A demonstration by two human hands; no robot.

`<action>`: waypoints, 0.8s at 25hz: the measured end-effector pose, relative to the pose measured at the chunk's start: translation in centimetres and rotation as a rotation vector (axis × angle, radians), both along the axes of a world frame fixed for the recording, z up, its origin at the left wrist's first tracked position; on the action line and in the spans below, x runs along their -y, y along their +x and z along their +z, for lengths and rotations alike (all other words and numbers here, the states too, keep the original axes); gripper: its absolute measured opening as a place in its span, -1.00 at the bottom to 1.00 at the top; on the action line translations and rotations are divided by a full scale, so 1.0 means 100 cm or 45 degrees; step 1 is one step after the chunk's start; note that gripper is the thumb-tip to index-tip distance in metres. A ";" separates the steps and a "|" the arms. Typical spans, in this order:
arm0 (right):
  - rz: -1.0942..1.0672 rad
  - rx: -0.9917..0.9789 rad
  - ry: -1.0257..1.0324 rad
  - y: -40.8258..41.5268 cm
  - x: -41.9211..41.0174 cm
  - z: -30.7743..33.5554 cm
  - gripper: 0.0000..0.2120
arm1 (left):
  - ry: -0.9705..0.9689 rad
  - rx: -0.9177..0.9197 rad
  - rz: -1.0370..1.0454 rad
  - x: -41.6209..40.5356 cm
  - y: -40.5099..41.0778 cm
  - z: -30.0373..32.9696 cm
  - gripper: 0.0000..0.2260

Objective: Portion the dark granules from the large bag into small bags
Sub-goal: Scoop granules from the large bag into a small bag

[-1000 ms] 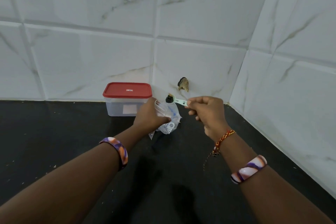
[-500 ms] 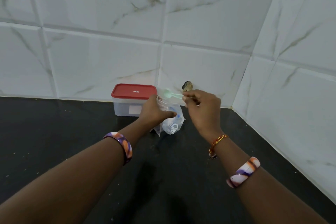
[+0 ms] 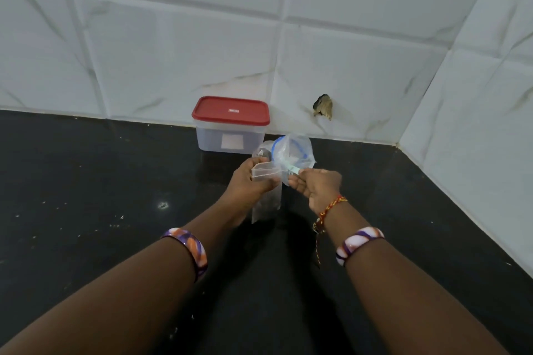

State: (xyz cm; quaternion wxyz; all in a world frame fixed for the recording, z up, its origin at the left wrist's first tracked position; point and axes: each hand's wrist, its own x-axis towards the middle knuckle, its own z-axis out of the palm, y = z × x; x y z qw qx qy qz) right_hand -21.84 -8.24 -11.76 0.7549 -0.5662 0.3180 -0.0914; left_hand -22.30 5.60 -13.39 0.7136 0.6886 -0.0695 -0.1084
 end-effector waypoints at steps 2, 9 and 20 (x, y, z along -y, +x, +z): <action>-0.019 -0.048 -0.180 0.008 -0.003 -0.006 -0.95 | -0.117 -0.087 0.094 -0.002 0.000 -0.012 -0.77; -0.048 0.151 -0.485 -0.015 -0.008 -0.038 -0.75 | -0.444 -0.246 0.172 -0.004 0.000 -0.034 -0.86; 0.181 0.529 -0.304 -0.044 -0.015 -0.057 -0.87 | -0.288 0.032 0.197 0.008 -0.010 -0.049 -0.93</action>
